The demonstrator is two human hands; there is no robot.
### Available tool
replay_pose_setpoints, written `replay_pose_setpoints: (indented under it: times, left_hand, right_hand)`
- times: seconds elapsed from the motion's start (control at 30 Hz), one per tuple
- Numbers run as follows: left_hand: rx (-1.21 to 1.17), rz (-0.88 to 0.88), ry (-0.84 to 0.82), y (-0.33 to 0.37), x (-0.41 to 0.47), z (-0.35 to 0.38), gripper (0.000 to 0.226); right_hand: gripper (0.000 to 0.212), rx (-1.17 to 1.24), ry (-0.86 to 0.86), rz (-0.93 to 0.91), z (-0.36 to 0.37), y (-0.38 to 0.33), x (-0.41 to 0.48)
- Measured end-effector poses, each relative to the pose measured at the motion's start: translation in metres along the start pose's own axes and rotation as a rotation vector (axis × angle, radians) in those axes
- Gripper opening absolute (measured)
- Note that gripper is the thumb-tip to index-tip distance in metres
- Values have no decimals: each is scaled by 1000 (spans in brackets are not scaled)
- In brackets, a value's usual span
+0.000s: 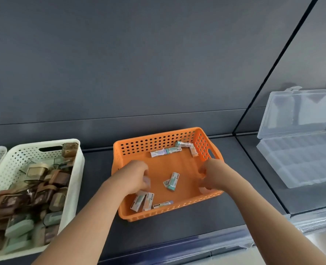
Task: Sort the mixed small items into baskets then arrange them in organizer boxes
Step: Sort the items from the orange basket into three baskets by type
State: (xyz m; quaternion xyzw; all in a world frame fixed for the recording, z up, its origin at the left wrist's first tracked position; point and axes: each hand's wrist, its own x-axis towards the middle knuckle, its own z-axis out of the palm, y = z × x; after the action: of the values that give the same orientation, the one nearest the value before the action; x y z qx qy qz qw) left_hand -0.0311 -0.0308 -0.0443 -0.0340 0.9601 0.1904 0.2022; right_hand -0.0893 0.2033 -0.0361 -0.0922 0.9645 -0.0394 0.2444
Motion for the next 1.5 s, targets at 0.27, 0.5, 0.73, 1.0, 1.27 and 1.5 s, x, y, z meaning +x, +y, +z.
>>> replay_pose_setpoints:
  times: [0.27,0.5,0.73,1.0,1.27,1.5]
  left_hand:
    - [-132,36,141,1,0,9,46]
    - [-198,5,219,4,-1,14,55]
    - [-248,1,292,5,-6,14,53]
    - [-616,-50,651,-41,-73,-17,41]
    - [-761,-288,895,-171,-167,-45,54]
    - [-581,-433,871,-326,-211,-66,55]
  right_hand:
    - [44,216,-20,-186,16,-3,8]
    - [54,363,76,-263,14,-5,16]
    - [54,161,57,-329,22,-15,20]
    - [53,491,220,-533,-4,-95,-3]
    - [41,802,88,-772,6,-254,-26]
    - [43,649,81,-821,48,-397,-36]
